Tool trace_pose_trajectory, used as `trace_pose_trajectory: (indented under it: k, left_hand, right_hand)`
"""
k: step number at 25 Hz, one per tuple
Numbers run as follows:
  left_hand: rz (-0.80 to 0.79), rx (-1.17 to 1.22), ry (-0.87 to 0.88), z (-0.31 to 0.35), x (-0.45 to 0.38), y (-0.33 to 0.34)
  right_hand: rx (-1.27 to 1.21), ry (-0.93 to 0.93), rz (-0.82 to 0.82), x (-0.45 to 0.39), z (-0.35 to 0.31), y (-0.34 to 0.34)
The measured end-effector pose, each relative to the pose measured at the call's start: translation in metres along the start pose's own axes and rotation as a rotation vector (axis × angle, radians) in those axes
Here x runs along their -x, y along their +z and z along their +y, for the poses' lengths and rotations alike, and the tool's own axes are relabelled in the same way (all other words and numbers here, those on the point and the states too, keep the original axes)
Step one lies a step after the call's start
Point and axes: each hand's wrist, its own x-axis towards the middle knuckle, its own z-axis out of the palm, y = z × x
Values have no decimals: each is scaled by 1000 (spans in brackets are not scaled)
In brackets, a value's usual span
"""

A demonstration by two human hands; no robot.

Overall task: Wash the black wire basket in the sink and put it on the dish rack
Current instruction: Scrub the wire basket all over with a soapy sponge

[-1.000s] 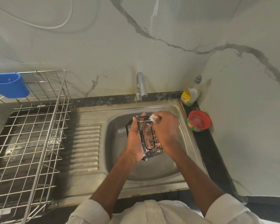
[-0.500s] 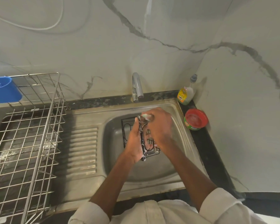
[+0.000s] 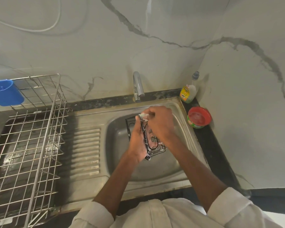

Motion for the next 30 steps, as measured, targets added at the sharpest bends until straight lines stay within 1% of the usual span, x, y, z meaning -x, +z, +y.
trace_pose_trajectory:
  k: [2,4,5,7,9,10,12,14,16,17,20,21,23,26,29,30]
  left_hand:
    - [35,84,15,3,2,7]
    - [65,159,34,6,0,11]
    - [63,187,39,6,0,10]
    - [80,220,54,7,2,6]
    - [112,204,48,6,9,5]
    - [115,168,41,3,12,7]
    - [118,105,62,-3,12,10]
    - [109,151,80,-3,9,8]
    - [96,186,83,2,6,0]
    - [80,174,86,3,4,-3]
    - [28,62,38,-6,1,-3]
    - [15,39,20,-8,-2,-4]
    - [-7,53,13,-4,-4,-6]
    - [-2,111,42,1,-6,-7]
    - [28,110,27,1,-2,-1]
    - [56,142,23,3,-2,1]
  right_hand:
    - [60,-88,87,11,7,5]
    - [104,-99,157,17,22,4]
    - [119,-133,149,24,32,3]
    - [124,-203,69,44,50,2]
    - [113,-159,8,47,53,0]
    - [110,-128,20,39,48,1]
    - [141,-134,52,24,29,7]
    - [135,-165,26,23,18,12]
    - [136,-222,-14,38,29,10]
    - [150,-219,-28,44,36,7]
    - [151,-100,74,10,33,7]
    - [138,-82,75,-6,26,9]
    - [145,-109,56,-21,19,13]
    - [198,-178,30,-6,27,7]
    - [202,-229,137,24,45,-1]
    - [192,-230,139,34,50,-2]
